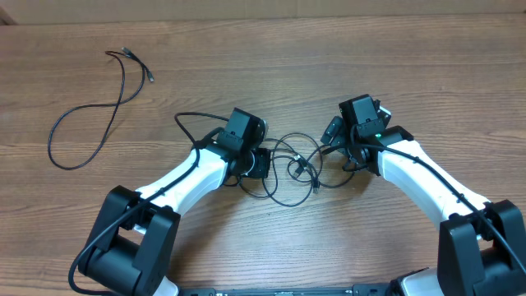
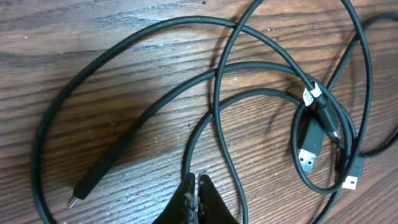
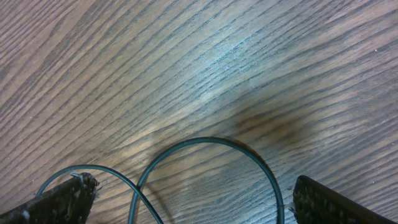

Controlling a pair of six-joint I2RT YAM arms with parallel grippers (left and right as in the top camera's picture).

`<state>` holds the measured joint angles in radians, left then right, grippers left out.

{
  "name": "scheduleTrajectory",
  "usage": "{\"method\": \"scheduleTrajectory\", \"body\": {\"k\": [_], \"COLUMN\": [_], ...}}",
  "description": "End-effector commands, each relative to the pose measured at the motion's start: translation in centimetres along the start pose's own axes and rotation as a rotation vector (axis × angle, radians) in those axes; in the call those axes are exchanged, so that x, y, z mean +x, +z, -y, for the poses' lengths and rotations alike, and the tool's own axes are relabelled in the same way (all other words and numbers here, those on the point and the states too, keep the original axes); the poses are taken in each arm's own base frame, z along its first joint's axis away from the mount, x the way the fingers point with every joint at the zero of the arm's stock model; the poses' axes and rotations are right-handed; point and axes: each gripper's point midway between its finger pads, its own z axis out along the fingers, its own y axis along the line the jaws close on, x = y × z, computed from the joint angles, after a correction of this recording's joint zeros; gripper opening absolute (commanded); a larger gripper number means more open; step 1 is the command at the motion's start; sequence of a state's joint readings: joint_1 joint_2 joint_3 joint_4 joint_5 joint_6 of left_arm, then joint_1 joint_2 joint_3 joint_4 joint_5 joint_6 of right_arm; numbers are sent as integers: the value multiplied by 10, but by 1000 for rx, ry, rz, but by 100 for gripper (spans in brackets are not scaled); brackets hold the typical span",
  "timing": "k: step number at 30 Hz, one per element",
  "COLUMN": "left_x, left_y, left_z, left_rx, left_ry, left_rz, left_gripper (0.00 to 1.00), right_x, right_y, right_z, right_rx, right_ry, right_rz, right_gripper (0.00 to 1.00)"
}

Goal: Untangle cables

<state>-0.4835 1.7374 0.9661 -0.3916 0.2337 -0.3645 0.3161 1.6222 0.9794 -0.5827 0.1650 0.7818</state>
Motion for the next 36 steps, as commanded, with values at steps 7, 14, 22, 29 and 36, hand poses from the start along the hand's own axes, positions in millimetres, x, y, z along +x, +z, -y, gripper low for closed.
{"method": "scheduleTrajectory", "body": {"k": [7, 14, 22, 29, 36], "left_x": [19, 21, 19, 13, 8], "left_y": [12, 16, 18, 18, 17], "left_z": [41, 85, 91, 77, 68], "left_rx": [59, 115, 83, 2, -54], "left_ry": [110, 227, 260, 255, 251], "left_rz": [-20, 42, 78, 110, 133], "left_gripper": [12, 19, 26, 29, 26], "right_x": [-4, -4, -4, -4, -4], "right_y": [-4, -4, -4, -4, -4], "right_z": [0, 0, 0, 0, 0], "right_rx": [-3, -3, -3, -3, -3], "right_ry": [4, 4, 4, 4, 4], "right_rz": [24, 24, 24, 24, 24], "right_gripper": [100, 100, 100, 100, 100]}}
